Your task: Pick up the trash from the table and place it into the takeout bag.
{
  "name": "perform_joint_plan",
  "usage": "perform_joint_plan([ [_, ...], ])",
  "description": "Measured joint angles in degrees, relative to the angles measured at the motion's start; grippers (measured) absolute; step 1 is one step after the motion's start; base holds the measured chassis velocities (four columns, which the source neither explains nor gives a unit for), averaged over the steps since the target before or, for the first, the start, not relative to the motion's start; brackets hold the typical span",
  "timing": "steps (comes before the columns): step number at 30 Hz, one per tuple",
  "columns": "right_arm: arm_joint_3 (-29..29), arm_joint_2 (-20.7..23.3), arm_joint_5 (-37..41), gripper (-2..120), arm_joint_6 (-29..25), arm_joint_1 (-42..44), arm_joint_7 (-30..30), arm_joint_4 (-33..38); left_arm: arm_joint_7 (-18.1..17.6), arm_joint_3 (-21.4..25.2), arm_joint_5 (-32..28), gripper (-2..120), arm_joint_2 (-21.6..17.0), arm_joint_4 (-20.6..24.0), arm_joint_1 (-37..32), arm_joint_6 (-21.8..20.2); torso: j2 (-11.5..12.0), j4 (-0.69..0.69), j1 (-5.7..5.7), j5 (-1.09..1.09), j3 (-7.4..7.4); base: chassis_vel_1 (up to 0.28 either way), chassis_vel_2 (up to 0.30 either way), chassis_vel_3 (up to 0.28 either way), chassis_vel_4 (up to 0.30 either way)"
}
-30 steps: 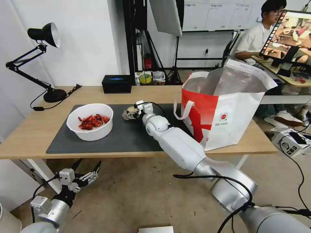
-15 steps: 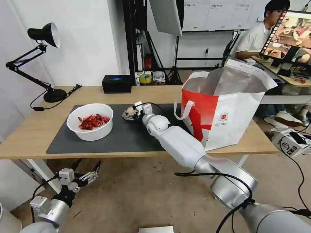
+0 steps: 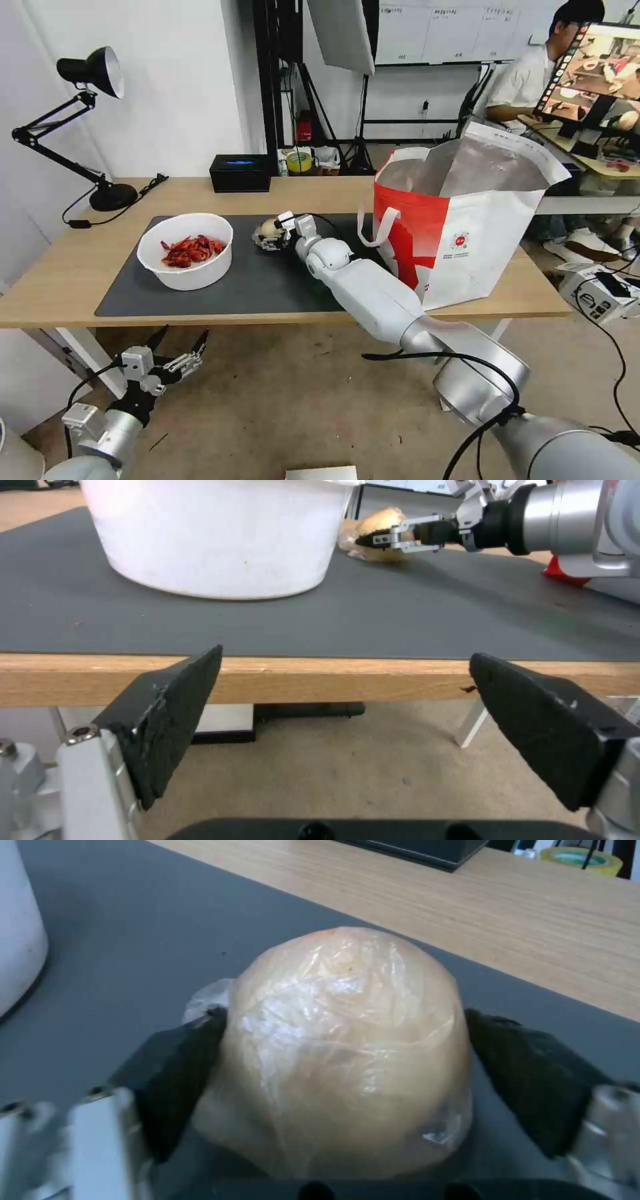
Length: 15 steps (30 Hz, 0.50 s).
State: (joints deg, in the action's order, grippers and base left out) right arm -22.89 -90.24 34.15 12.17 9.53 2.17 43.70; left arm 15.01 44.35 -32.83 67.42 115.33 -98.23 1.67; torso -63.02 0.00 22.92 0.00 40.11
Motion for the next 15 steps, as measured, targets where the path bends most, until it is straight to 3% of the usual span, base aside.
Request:
perform_joint_plan([
  [15,-0.2,0.0,0.4,30,0.1,0.7,-0.3,0.4,-0.2,0.5,-0.7,100,-0.2,0.7,-0.6,0.2,0.0,0.00,0.00,0.00,-0.01,0.000,0.000,0.000,0.000],
])
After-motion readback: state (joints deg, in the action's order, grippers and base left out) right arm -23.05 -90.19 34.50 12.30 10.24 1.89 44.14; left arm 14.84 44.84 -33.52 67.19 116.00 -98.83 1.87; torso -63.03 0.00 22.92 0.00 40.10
